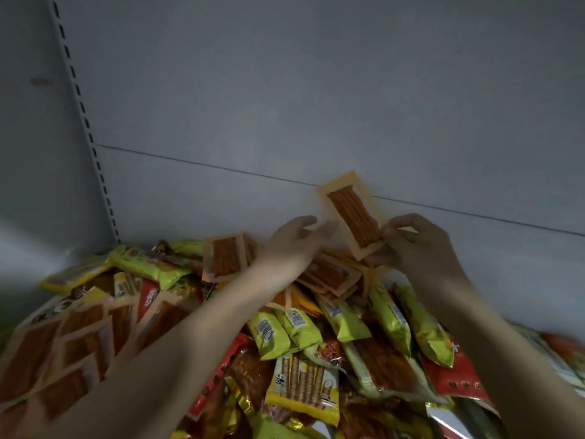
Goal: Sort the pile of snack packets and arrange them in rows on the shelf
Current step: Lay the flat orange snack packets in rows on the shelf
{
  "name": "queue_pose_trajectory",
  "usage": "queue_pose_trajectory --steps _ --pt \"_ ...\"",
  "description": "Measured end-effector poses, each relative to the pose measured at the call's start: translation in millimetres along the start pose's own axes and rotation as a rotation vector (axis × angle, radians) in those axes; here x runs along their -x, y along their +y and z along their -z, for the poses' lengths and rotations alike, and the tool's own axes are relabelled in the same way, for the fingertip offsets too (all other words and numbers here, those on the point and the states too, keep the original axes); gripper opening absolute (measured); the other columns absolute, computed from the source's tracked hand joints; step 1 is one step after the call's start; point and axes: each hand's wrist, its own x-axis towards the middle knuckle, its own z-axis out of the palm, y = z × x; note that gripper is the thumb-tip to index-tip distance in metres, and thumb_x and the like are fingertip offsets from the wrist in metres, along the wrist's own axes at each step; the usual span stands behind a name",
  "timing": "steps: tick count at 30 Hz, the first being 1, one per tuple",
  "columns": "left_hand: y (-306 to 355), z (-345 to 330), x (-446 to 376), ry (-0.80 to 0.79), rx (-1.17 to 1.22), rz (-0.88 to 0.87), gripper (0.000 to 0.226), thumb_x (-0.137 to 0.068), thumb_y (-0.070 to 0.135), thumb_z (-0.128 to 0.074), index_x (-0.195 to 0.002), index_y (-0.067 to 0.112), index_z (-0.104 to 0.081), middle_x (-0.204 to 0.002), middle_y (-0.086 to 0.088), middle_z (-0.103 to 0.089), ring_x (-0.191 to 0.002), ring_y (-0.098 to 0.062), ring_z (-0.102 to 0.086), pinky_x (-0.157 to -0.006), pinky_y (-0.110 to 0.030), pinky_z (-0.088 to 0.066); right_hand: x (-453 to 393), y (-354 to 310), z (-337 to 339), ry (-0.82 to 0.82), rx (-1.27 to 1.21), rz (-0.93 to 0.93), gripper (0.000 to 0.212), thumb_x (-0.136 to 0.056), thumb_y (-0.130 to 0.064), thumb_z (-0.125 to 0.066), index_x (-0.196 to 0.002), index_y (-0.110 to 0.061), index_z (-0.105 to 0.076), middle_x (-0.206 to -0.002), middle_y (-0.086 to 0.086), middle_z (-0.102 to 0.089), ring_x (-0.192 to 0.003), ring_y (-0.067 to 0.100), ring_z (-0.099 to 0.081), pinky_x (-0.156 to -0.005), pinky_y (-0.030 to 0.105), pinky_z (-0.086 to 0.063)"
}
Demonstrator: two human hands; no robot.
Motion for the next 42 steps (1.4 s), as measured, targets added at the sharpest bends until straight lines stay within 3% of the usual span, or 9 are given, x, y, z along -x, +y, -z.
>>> queue_pose_trajectory --steps 4,8,11,16,21,25,29,36,42 --pt "2.8 3.3 -3.6 0.059 0.290 -0.037 0.017 -0.101 0.017 -0.058 -0.117 0.013 -0.062 -0.110 -0.016 -0.072 -0.102 -0.031 -0.071 -0.092 -0.049 -0.057 3.0 11.1 -12.4 -0.124 0.255 0.013 0.018 -0.103 -0.015 -0.050 -0.093 -0.008 -0.063 -0.082 0.009 -0.072 -0.068 0.021 -0.072 -0.063 0.036 -0.060" --pt "7.6 24.6 -5.7 0.133 0.272 -0.002 0.019 -0.102 0.009 -0.053 -0.117 0.015 -0.064 -0.111 -0.026 -0.070 -0.099 -0.045 -0.068 -0.085 -0.054 -0.058 -26.6 25.6 1.5 0.003 0.755 0.246 0.011 -0.098 -0.019 -0.058 -0.098 -0.014 -0.068 -0.093 -0.002 -0.069 -0.084 0.017 -0.065 -0.076 0.033 -0.051" --pt "8.7 28.0 -3.8 0.172 0.293 0.011 0.019 -0.103 0.008 -0.049 -0.115 0.013 -0.063 -0.110 -0.026 -0.070 -0.100 -0.045 -0.069 -0.091 -0.062 -0.054 -36.4 42.1 1.9 -0.150 0.988 0.176 0.013 -0.092 -0.014 -0.062 -0.094 -0.005 -0.072 -0.097 0.007 -0.068 -0.095 0.027 -0.064 -0.083 0.039 -0.050" --pt "4.7 8.0 -3.4 0.227 0.335 0.037 0.019 -0.105 0.008 -0.044 -0.109 0.013 -0.062 -0.111 -0.025 -0.066 -0.096 -0.039 -0.068 -0.093 -0.058 -0.055 -38.9 28.1 21.9 0.014 0.756 0.243 0.012 -0.092 -0.010 -0.056 -0.085 -0.012 -0.065 -0.086 0.007 -0.070 -0.083 0.027 -0.067 -0.078 0.042 -0.053" --pt "-5.4 -27.5 1.1 0.278 0.495 0.072 0.025 -0.107 0.010 -0.036 -0.127 0.011 -0.052 -0.107 -0.017 -0.066 -0.083 -0.029 -0.067 -0.083 -0.053 -0.058 -20.8 7.8 39.0 0.015 0.078 0.053 0.015 -0.103 -0.005 -0.045 -0.096 0.002 -0.057 -0.087 0.024 -0.071 -0.065 0.024 -0.070 -0.063 0.034 -0.061" --pt "0.3 -49.8 7.4 0.239 0.650 0.032 0.022 -0.106 0.025 -0.048 -0.126 0.016 -0.048 -0.132 -0.011 -0.057 -0.117 -0.028 -0.061 -0.078 -0.055 -0.060 0.4 10.0 19.2 -0.169 -0.262 -0.143 0.018 -0.105 -0.003 -0.040 -0.110 0.008 -0.054 -0.098 0.029 -0.070 -0.077 0.028 -0.074 -0.059 0.022 -0.058" --pt "1.0 -55.5 10.8 0.265 0.596 -0.069 0.033 -0.099 0.001 -0.057 -0.128 0.009 -0.045 -0.126 -0.017 -0.062 -0.116 -0.034 -0.064 -0.091 -0.059 -0.056 11.7 15.9 13.9 -0.390 -0.051 -0.156 0.018 -0.105 -0.011 -0.046 -0.093 -0.001 -0.056 -0.077 0.015 -0.070 -0.063 0.025 -0.072 -0.058 0.029 -0.059" --pt "-0.9 -41.9 16.7 0.179 0.603 -0.059 0.038 -0.093 -0.014 -0.055 -0.119 0.014 -0.052 -0.112 -0.012 -0.068 -0.107 -0.031 -0.069 -0.080 -0.050 -0.060 -16.2 42.8 46.5 0.112 0.517 0.112 0.026 -0.098 -0.036 -0.054 -0.110 -0.013 -0.052 -0.104 0.003 -0.057 -0.095 0.022 -0.057 -0.085 0.042 -0.049" --pt "-6.9 -32.6 17.7 0.194 0.595 -0.027 0.044 -0.091 -0.011 -0.059 -0.124 0.018 -0.057 -0.120 -0.018 -0.069 -0.105 -0.034 -0.070 -0.082 -0.049 -0.060 -23.6 61.1 37.7 -0.062 0.504 0.016 0.036 -0.094 -0.028 -0.062 -0.064 -0.011 -0.053 -0.064 0.004 -0.054 -0.071 0.025 -0.055 -0.056 0.030 -0.034"
